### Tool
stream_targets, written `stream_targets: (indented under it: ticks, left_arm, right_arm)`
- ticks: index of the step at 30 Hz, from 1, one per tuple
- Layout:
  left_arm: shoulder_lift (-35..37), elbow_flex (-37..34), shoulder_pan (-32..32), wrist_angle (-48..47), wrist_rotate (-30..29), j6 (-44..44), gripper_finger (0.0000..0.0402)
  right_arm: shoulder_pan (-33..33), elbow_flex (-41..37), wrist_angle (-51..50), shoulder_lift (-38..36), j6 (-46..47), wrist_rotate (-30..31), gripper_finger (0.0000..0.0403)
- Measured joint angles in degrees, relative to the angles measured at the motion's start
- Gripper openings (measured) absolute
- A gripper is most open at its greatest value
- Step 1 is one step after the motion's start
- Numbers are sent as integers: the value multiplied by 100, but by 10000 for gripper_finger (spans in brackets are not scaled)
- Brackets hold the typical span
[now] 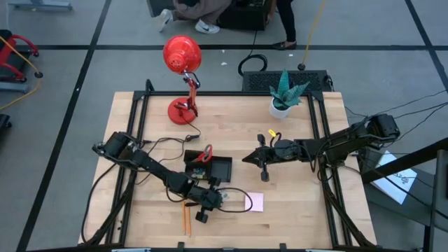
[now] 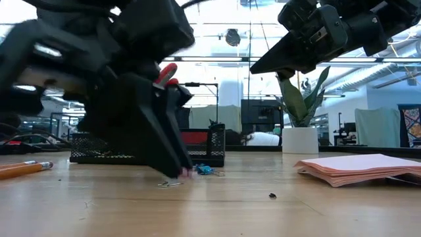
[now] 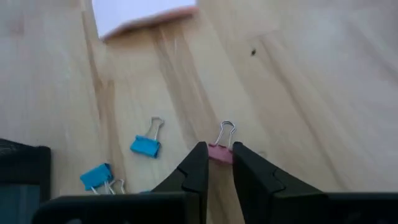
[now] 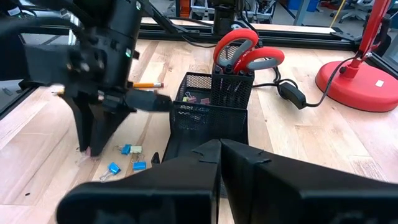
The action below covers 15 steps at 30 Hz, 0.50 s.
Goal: Pick and place office supplies into organizer
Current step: Put the pink binder clip into the desk organizer
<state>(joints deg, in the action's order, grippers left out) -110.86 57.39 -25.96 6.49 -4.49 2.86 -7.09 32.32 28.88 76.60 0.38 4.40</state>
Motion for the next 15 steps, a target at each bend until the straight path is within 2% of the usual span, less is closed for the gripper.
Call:
stream_targets:
  ticks: [6,9,15]
  left_arm:
    - [576,4,-128,-122,-369,-123,64]
    - [1084,4,-250,-294,-638,-300,64]
    - [2272,13,-537,-1065,-1610,-478,64]
  right_arm:
    - [0,2,0,0,0,-2,4]
    - [-1,3,1,0,0,0,4]
    - [0,4,2,0,2,0,4]
